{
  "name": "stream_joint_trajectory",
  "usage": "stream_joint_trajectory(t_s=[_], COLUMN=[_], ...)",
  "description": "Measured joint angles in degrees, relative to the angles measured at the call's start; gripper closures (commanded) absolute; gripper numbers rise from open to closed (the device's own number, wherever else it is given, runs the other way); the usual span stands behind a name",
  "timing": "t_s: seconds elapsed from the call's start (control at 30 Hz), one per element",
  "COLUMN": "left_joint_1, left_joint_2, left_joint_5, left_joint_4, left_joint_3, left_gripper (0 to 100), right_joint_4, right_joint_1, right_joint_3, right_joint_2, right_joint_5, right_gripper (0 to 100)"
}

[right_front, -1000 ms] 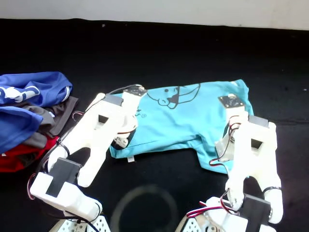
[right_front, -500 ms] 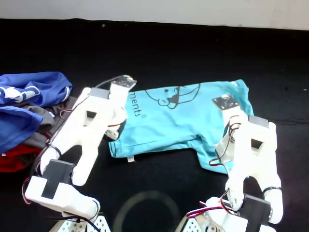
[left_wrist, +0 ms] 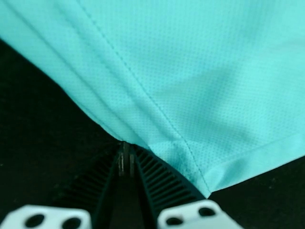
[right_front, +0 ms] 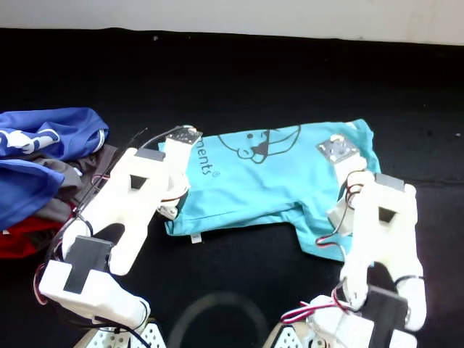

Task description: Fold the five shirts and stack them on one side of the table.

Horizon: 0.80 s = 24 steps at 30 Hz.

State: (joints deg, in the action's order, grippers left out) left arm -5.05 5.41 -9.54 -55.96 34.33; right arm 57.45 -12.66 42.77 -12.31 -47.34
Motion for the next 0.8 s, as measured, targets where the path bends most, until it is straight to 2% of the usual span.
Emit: stream_joint_trajectory(t_s=[0.1, 0.23, 0.57, 0.8], left_joint_1=[0.0, 0.0, 0.0, 0.0], left_joint_2=[0.0, 0.0, 0.0, 0.0], left_joint_5=[0.0, 0.0, 0.0, 0.0], left_joint_4=[0.2, 0.2, 0.2, 0.2], left_joint_3=[0.0, 0.0, 0.0, 0.0], left_gripper=[99, 99, 99, 99], right_joint_4=[-2.5, -3.7, -3.4, 2.9], right_joint_1=[-0.4, -1.4, -2.1, -2.1], right_joint_3=[0.0, -0.5, -1.1, -1.1], right_joint_2=[4.8, 7.3, -0.4, -7.9], right_joint_5=[0.0, 0.0, 0.0, -0.4], right_gripper=[86.8, 99.5, 98.3, 97.4])
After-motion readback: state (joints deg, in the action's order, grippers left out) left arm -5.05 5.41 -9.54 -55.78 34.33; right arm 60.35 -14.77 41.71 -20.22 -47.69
